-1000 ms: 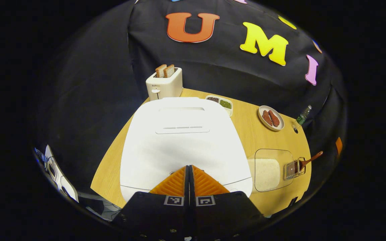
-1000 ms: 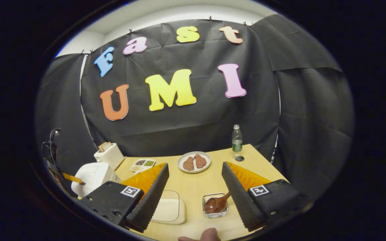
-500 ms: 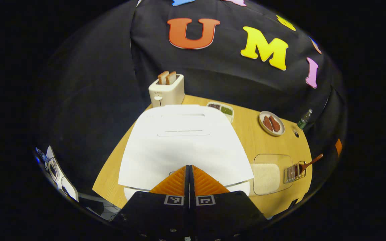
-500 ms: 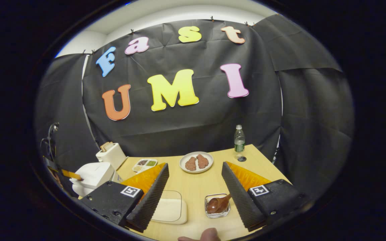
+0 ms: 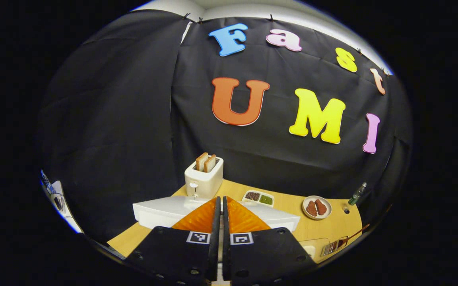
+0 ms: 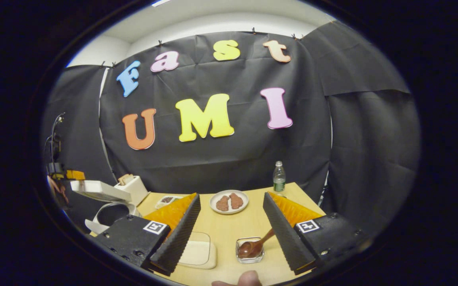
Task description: Close the left gripper, press the button to open the rice cooker; take a wooden spoon from the chopstick holder with the right hand, scoop a spoonful of rice and pour it into the rice cooker, then put the wooden spoon back into the chopstick holder.
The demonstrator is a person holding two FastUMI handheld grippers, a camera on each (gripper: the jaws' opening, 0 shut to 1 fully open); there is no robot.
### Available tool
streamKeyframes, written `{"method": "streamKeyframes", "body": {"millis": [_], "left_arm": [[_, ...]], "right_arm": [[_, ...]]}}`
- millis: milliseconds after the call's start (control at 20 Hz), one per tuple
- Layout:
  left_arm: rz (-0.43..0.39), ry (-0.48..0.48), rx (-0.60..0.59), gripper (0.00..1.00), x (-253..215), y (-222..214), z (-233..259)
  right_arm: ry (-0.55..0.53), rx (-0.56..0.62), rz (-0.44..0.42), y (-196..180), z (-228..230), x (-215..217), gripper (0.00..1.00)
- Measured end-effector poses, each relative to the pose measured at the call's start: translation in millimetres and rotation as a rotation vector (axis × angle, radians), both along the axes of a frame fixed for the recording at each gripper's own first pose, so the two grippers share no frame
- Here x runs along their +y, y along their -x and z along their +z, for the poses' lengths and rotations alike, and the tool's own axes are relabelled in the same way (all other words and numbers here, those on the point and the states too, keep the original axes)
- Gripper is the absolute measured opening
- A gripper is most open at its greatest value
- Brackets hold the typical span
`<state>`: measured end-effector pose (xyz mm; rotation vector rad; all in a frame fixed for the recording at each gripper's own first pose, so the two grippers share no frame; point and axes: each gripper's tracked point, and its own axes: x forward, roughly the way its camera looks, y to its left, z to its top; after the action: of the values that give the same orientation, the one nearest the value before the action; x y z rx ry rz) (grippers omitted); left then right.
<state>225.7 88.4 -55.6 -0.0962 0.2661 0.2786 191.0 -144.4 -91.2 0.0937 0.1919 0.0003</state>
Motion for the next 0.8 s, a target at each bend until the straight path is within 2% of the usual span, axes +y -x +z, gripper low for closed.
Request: {"method": "streamKeyframes", "body": {"millis": [50, 150, 250, 300, 350, 500, 550, 650, 700, 750, 800], "left_arm": [[0.006, -0.020, -0.025, 0.11, -2, 1, 7], [0.001, -0.045, -0.069, 0.10, -8, 2, 19], [-0.025, -0.065, -0.102, 0.16, -22, 11, 25], [-0.041, -0.072, -0.119, 0.16, -30, 15, 29], [-0.052, -0.073, -0.135, 0.27, -38, 23, 31], [-0.077, -0.041, -0.143, 0.43, -60, 42, 32], [-0.082, -0.038, -0.142, 0.54, -66, 50, 32], [-0.089, -0.042, -0.141, 0.63, -75, 62, 33], [-0.092, -0.043, -0.143, 0.79, -77, 68, 33], [-0.093, -0.047, -0.145, 0.89, -80, 72, 32], [-0.091, -0.048, -0.146, 0.94, -82, 74, 32]], "right_arm": [[0.004, 0.004, 0.005, 3, 0, -2, 0.99], [0.028, -0.005, 0.011, 8, 1, -8, 0.99], [0.047, -0.011, 0.012, 13, 0, -14, 0.99], [0.052, -0.001, 0.009, 14, -5, -17, 0.99], [0.054, 0.015, 0.009, 16, -11, -19, 1.00], [0.053, 0.063, 0.010, 23, -29, -27, 1.00], [0.049, 0.081, 0.011, 25, -36, -30, 1.00], [0.052, 0.118, 0.011, 32, -51, -35, 1.00], [0.056, 0.129, 0.008, 34, -56, -38, 1.00], [0.056, 0.138, 0.004, 36, -60, -42, 1.00], [0.061, 0.154, 0.000, 39, -66, -45, 0.99]]}}
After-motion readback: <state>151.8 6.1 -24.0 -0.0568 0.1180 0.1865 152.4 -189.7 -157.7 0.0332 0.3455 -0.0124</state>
